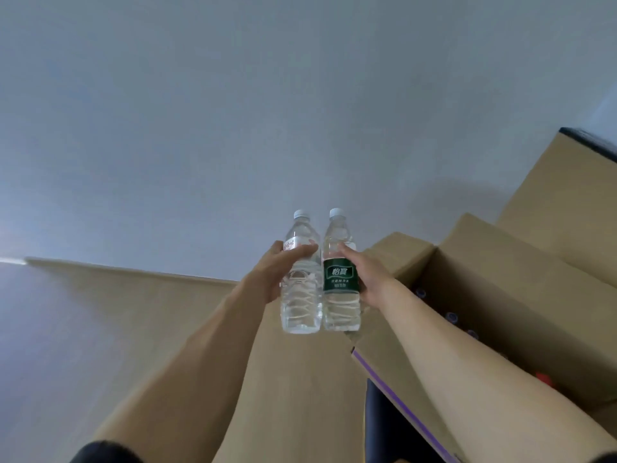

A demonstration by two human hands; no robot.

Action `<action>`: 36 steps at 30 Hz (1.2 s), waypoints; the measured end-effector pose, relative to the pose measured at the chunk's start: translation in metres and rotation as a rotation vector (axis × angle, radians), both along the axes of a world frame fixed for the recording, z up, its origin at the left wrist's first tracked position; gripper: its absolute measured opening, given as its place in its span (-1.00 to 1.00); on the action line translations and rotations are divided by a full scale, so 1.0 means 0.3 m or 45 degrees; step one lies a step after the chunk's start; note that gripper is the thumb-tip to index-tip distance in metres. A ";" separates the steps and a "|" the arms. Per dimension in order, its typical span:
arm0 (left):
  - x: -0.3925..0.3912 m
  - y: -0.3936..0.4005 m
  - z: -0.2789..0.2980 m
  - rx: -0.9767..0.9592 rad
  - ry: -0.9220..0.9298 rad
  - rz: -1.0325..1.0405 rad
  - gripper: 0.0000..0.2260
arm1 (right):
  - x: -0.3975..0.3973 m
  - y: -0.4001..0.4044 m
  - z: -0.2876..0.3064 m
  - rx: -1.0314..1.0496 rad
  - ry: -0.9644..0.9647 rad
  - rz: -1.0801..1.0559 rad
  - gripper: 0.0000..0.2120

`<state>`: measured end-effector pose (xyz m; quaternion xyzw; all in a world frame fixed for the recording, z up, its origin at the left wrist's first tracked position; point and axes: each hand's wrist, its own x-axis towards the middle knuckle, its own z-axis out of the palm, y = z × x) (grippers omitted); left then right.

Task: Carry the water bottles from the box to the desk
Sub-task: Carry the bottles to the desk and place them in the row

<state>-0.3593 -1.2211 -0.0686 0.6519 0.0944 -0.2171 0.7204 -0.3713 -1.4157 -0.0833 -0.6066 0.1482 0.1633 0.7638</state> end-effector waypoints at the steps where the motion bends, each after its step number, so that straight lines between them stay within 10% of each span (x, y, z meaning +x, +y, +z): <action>1: -0.013 0.063 0.000 0.022 -0.014 0.028 -0.48 | 0.003 0.062 0.002 0.018 0.001 0.038 -0.47; 13: -0.291 0.807 -0.023 -0.325 0.087 0.461 -0.81 | 0.007 0.779 -0.022 0.076 0.088 0.517 -0.51; 28: -0.607 1.375 -0.072 -0.010 -0.072 1.359 -0.35 | -0.020 1.599 -0.069 0.111 0.151 1.239 -0.48; 36: -0.562 1.593 -0.120 -0.001 -0.001 1.702 -0.49 | 0.070 1.951 -0.115 0.155 0.284 1.474 -0.45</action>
